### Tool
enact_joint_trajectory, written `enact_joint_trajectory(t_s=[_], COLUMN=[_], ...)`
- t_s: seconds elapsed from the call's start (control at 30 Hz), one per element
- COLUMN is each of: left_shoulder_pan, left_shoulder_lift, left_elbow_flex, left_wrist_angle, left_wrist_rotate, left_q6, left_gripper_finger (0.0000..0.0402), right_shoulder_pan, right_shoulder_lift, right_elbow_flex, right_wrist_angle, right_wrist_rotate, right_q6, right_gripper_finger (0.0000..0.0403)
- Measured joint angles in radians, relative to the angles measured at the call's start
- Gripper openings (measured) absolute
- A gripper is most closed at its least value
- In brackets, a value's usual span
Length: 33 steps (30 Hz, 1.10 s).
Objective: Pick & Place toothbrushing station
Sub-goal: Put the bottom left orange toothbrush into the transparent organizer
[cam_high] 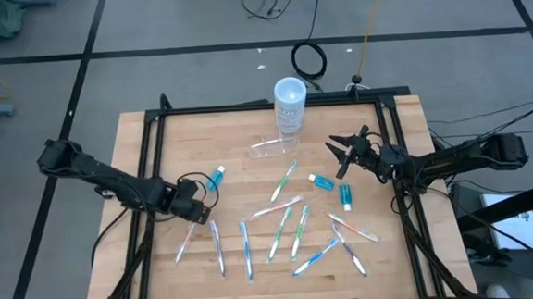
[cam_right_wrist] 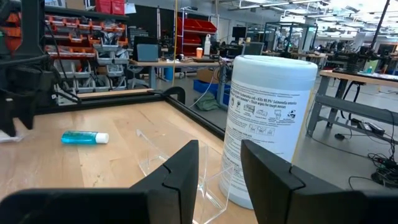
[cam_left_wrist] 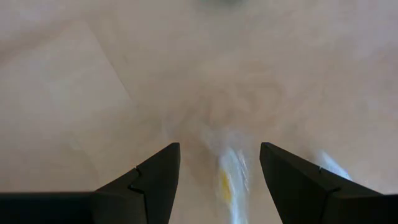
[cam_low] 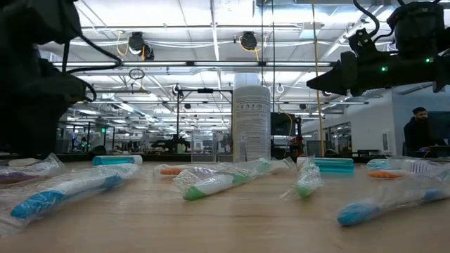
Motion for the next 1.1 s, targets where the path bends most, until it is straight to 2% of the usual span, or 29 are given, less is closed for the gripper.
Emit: enact_joint_trajectory(t_s=[0.07, 0.2, 0.27, 0.53, 0.63, 0.8, 0.97, 1.1], left_shoulder_pan=[-0.032, -0.059, -0.078, -0.088, -0.081, -0.061, -0.063, -0.064], left_shoulder_lift=[0.043, 0.146, 0.178, 0.173, 0.152, 0.122, 0.120, 0.120], left_elbow_flex=[0.000, 0.006, 0.009, 0.006, 0.002, 0.001, 0.003, 0.004], left_wrist_angle=[0.005, 0.034, 0.035, 0.004, 0.007, -0.026, -0.047, -0.045], left_wrist_rotate=[-0.035, 0.036, 0.036, -0.012, 0.028, 0.141, 0.244, 0.257], left_q6=[-0.026, -0.046, -0.044, -0.062, -0.034, 0.218, 0.154, 0.117], left_gripper_finger=[0.0230, 0.0230, 0.0230, 0.0230, 0.0230, 0.0230, 0.0230, 0.0230], right_shoulder_pan=[0.000, 0.000, 0.000, 0.000, 0.000, 0.000, 0.000, 0.000], right_shoulder_lift=[0.000, 0.000, 0.000, 0.001, 0.001, 0.001, 0.001, 0.001], right_elbow_flex=[0.000, 0.000, 0.000, 0.000, 0.000, 0.000, 0.000, 0.000], right_wrist_angle=[0.000, -0.015, -0.030, -0.041, -0.038, -0.043, -0.046, -0.046], right_wrist_rotate=[0.000, 0.000, 0.000, 0.000, 0.000, 0.000, 0.000, 0.000], right_q6=[0.000, 0.000, 0.000, 0.000, 0.000, 0.000, -0.001, -0.001], right_gripper_finger=[0.0112, 0.0112, 0.0112, 0.0112, 0.0112, 0.0112, 0.0112, 0.0112])
